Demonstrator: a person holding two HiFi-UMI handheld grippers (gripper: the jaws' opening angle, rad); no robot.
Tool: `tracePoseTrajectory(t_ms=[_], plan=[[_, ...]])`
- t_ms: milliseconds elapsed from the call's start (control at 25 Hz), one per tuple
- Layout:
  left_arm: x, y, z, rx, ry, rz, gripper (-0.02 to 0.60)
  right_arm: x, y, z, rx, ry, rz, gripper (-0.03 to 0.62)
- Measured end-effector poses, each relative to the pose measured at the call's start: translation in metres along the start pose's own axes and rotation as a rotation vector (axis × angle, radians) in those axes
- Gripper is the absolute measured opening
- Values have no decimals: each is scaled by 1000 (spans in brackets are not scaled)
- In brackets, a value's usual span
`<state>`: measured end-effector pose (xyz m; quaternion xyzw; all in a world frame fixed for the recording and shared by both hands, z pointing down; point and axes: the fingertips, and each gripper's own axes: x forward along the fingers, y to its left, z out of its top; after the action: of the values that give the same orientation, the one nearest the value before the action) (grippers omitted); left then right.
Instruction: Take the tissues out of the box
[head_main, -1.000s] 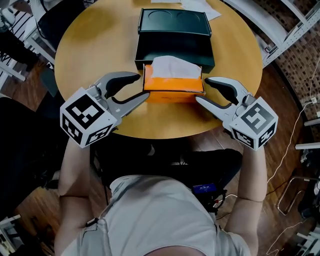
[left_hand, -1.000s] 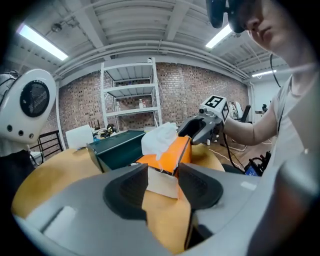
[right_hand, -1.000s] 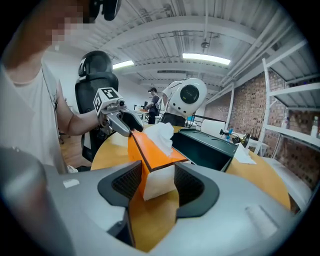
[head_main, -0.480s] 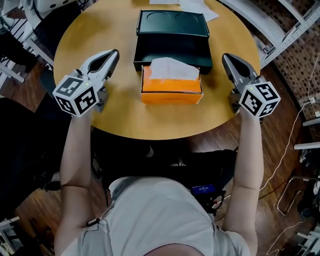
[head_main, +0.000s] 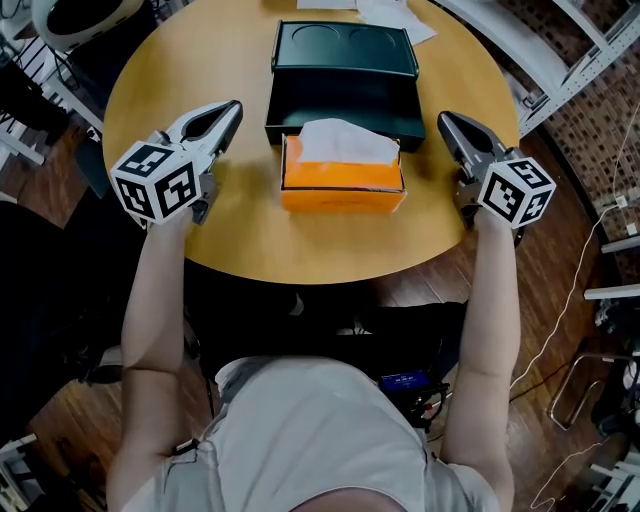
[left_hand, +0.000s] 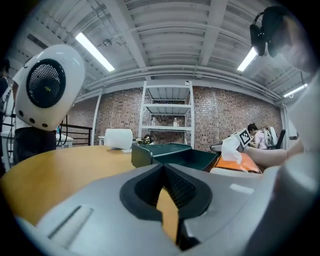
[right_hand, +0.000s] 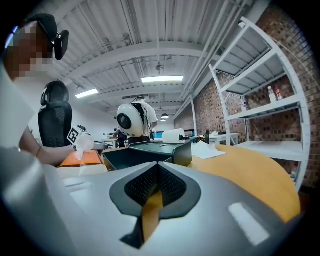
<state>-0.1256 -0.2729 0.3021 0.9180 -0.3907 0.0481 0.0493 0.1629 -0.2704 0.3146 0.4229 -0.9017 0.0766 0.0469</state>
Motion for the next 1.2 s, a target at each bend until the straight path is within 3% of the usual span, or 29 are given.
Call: tracePoseTrajectory(t_ms=[1200], plan=[[1, 0, -1, -2, 9, -2, 0, -1, 0, -1, 1, 5, 2, 0]])
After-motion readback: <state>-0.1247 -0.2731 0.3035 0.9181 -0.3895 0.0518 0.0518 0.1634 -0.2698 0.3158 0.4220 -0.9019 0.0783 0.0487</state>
